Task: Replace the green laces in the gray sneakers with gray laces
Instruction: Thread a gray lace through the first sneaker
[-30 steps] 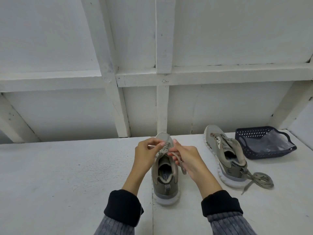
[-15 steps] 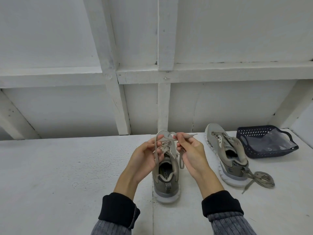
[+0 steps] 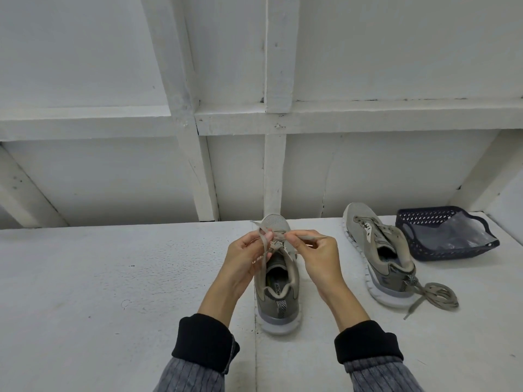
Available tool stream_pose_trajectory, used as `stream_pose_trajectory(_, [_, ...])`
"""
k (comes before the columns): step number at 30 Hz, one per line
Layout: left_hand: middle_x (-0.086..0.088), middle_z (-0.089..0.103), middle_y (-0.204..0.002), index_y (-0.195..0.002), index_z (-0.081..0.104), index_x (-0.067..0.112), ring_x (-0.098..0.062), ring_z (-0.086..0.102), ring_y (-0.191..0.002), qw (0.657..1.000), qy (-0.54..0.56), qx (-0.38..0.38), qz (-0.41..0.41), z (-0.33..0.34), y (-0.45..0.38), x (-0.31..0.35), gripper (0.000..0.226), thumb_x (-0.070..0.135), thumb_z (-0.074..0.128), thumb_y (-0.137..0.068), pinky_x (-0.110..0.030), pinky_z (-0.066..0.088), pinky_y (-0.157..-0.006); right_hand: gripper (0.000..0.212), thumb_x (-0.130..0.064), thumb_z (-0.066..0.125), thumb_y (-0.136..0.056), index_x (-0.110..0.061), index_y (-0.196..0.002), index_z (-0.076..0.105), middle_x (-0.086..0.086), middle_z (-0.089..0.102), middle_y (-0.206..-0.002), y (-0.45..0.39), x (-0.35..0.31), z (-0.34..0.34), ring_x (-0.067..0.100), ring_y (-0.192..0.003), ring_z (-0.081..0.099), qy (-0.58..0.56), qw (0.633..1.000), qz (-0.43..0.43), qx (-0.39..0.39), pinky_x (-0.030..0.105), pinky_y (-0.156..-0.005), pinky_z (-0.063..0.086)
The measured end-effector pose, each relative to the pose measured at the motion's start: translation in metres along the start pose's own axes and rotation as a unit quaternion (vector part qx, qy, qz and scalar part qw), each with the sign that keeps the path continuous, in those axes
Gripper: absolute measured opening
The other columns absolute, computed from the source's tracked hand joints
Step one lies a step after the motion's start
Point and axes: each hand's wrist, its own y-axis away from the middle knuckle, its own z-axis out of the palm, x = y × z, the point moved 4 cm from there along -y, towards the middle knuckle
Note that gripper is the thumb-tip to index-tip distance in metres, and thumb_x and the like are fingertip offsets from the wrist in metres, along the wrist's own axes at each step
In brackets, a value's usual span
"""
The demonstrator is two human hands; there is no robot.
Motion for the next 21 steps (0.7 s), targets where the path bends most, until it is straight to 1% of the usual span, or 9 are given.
stream_pose_trajectory(2, [-0.003, 0.075, -0.09, -0.098, 0.076, 0.013, -0.013, 0.065, -0.076, 0.99, -0.112, 0.074, 0.043, -0.012, -0.002, 0.001, 0.011, 0.016, 0.071, -0.089, -0.02, 0.051, -0.057, 0.013, -0.017, 0.062, -0.092, -0.017, -0.09, 0.075, -0.005, 0.074, -0.09, 0.0, 0.005, -0.004, 0.003, -0.09, 0.067, -0.05, 0.999, 0.014, 0.006, 0.013, -0.074, 0.05])
stream_pose_trajectory(4, [0.001, 0.073, -0.086, -0.09, 0.076, 0.014, -0.009, 0.063, -0.071, 0.947, -0.249, 0.17, 0.115, -0.032, -0.004, 0.004, 0.007, 0.013, 0.069, -0.09, -0.014, 0.047, -0.052, 0.018, -0.018, 0.055, -0.097, -0.015, -0.092, 0.072, -0.003, 0.07, -0.081, -0.003, 0.014, -0.013, 0.004, -0.082, 0.065, -0.067, 0.997, 0.027, 0.029, 0.012, -0.073, 0.049])
stream_pose_trajectory(6, [0.004, 0.072, -0.088, -0.089, 0.074, 0.013, -0.008, 0.065, -0.079, 0.896, -0.343, 0.235, 0.157, -0.055, -0.006, 0.003, 0.012, 0.008, 0.064, -0.091, -0.01, 0.044, -0.06, 0.021, -0.02, 0.053, -0.098, -0.018, -0.088, 0.071, -0.001, 0.061, -0.072, -0.007, 0.026, -0.027, 0.007, -0.071, 0.058, 0.016, 0.998, 0.026, 0.06, 0.014, -0.068, 0.046])
stream_pose_trajectory(10, [-0.004, 0.07, -0.097, -0.102, 0.071, 0.011, -0.02, 0.061, -0.084, 0.808, -0.484, 0.307, 0.139, -0.097, -0.009, -0.013, 0.017, 0.01, 0.055, -0.097, -0.03, 0.045, -0.07, 0.023, -0.021, 0.053, -0.098, -0.014, -0.082, 0.068, -0.001, 0.059, -0.066, -0.01, 0.06, -0.054, 0.015, -0.064, 0.054, 0.257, 0.963, 0.015, 0.075, 0.022, -0.058, 0.038])
stream_pose_trajectory(12, [-0.005, 0.069, -0.1, -0.105, 0.07, 0.01, -0.018, 0.055, -0.082, 0.779, -0.528, 0.318, 0.117, -0.108, -0.008, -0.024, 0.02, 0.009, 0.051, -0.098, -0.032, 0.042, -0.066, 0.031, -0.021, 0.052, -0.099, -0.016, -0.069, 0.061, 0.0, 0.055, -0.059, -0.007, 0.078, -0.064, 0.024, -0.062, 0.052, 0.319, 0.944, 0.023, 0.082, 0.031, -0.055, 0.035])
stream_pose_trajectory(14, [-0.006, 0.068, -0.105, -0.11, 0.068, 0.011, -0.02, 0.054, -0.089, 0.76, -0.562, 0.312, 0.099, -0.112, -0.009, -0.033, 0.024, 0.007, 0.048, -0.098, -0.034, 0.042, -0.067, 0.035, -0.02, 0.05, -0.099, -0.024, -0.065, 0.053, -0.003, 0.051, -0.059, -0.003, 0.089, -0.066, 0.025, -0.066, 0.053, 0.344, 0.934, 0.043, 0.08, 0.032, -0.056, 0.035])
stream_pose_trajectory(16, [-0.007, 0.065, -0.118, -0.121, 0.064, 0.013, -0.026, 0.052, -0.107, 0.759, -0.579, 0.279, 0.108, -0.106, -0.012, -0.039, 0.036, -0.002, 0.048, -0.093, -0.039, 0.046, -0.078, 0.014, -0.019, 0.051, -0.098, -0.019, -0.098, 0.065, 0.001, 0.058, -0.08, 0.0, 0.09, -0.061, 0.027, -0.089, 0.054, 0.361, 0.927, 0.078, 0.062, 0.034, -0.071, 0.042])
stream_pose_trajectory(18, [-0.005, 0.059, -0.13, -0.13, 0.059, 0.015, -0.026, 0.046, -0.12, 0.78, -0.571, 0.205, 0.157, -0.088, -0.015, -0.039, 0.053, -0.011, 0.048, -0.085, -0.037, 0.042, -0.094, 0.037, -0.013, 0.053, -0.094, -0.015, -0.131, 0.053, 0.004, 0.057, -0.115, 0.001, 0.087, -0.05, 0.027, -0.113, 0.043, 0.39, 0.916, 0.085, 0.04, 0.035, -0.088, 0.035])
stream_pose_trajectory(21, [0.008, 0.058, -0.13, -0.13, 0.059, 0.023, -0.011, 0.044, -0.123, 0.839, -0.497, 0.069, 0.212, -0.053, -0.014, -0.035, 0.052, -0.007, 0.046, -0.09, -0.023, 0.034, -0.1, 0.048, -0.005, 0.053, -0.089, -0.021, -0.133, 0.052, -0.004, 0.05, -0.133, 0.005, 0.067, -0.029, 0.018, -0.124, 0.033, 0.334, 0.942, 0.004, 0.016, 0.035, -0.101, 0.028])
